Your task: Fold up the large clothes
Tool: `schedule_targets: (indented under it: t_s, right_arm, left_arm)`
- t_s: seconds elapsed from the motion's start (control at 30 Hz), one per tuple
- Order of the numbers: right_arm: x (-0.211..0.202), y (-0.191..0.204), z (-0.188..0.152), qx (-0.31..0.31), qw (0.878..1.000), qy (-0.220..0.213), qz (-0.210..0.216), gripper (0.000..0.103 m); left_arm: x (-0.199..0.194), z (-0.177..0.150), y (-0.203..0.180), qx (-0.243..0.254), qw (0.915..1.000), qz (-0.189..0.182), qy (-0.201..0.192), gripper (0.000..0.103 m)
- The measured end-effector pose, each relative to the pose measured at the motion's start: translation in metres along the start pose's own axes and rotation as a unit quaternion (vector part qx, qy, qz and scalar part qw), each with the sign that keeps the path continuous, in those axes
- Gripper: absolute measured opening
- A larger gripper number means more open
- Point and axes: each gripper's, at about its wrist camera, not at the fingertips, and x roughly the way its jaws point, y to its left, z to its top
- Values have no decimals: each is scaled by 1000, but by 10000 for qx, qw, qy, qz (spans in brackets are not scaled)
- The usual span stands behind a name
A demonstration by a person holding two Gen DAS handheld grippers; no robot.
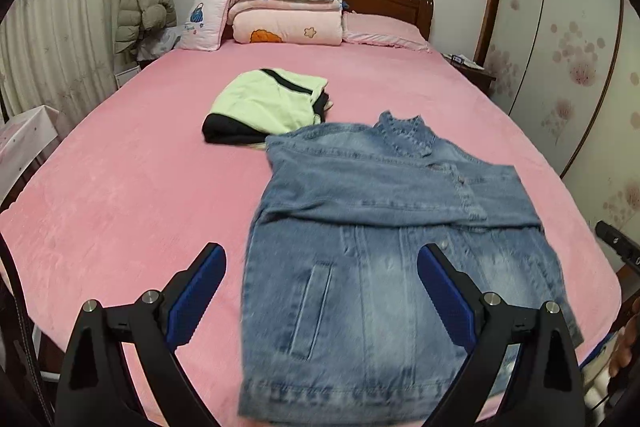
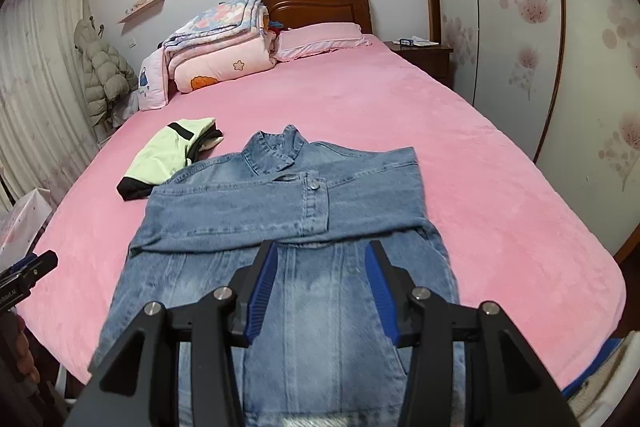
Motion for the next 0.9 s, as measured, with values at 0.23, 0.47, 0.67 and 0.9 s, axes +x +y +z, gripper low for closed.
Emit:
schedule_targets:
  t_s: [0.23,0.47,0.67,0.9]
  right_arm:
    - [-19,-21,-32,-141,9999,-47,-78,62]
    - [-10,-52,-64,-341,9987,372,-92,62]
    - [13,-88,-97,-351,9944,931,-359,62]
    - [37,-126,-129,22,9864,1609,-320,62]
  left_arm:
    - [8,-38,24,-16,9993,27,368,96]
    - [40,-79,62,-140,9963,-248,815,96]
    - [75,-109,88,-522,9882,-594,1309,96]
    - [99,-134,92,-841,9751,-1066,1753,96]
